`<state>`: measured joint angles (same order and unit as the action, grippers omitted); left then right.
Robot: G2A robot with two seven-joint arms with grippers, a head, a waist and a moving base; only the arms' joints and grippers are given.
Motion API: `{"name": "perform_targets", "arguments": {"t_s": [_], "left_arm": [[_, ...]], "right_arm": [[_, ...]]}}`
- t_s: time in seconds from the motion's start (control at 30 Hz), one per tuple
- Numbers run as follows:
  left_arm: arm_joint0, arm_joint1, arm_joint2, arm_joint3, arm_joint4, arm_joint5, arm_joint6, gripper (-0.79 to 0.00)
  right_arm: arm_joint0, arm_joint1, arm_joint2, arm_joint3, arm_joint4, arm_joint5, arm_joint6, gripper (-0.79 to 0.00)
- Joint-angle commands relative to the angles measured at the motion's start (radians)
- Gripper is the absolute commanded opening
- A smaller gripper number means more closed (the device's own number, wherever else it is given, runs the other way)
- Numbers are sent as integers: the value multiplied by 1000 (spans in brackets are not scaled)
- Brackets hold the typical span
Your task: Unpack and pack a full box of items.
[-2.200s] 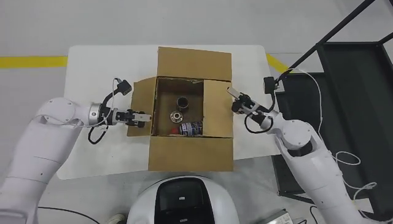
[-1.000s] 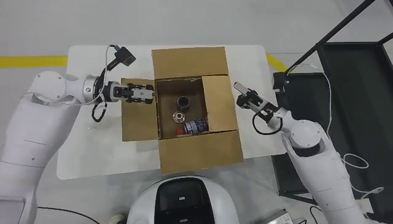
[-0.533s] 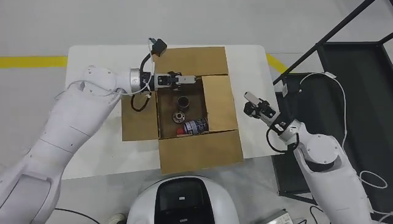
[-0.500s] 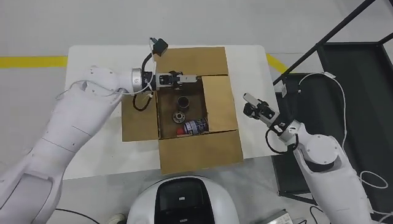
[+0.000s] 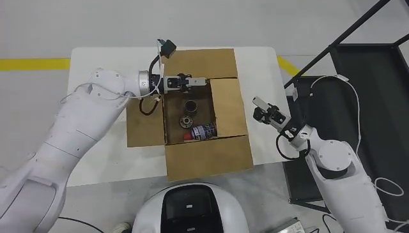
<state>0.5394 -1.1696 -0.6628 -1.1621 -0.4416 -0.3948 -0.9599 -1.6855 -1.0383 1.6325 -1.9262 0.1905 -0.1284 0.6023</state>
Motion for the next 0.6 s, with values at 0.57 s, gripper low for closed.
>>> {"name": "perform_targets", "arguments": {"t_s": [0.57], "left_arm": [[-50,-264,247,376,39,-23,286,0]], "right_arm": [[30,0,-120,-11,26,2,201,0]]}}
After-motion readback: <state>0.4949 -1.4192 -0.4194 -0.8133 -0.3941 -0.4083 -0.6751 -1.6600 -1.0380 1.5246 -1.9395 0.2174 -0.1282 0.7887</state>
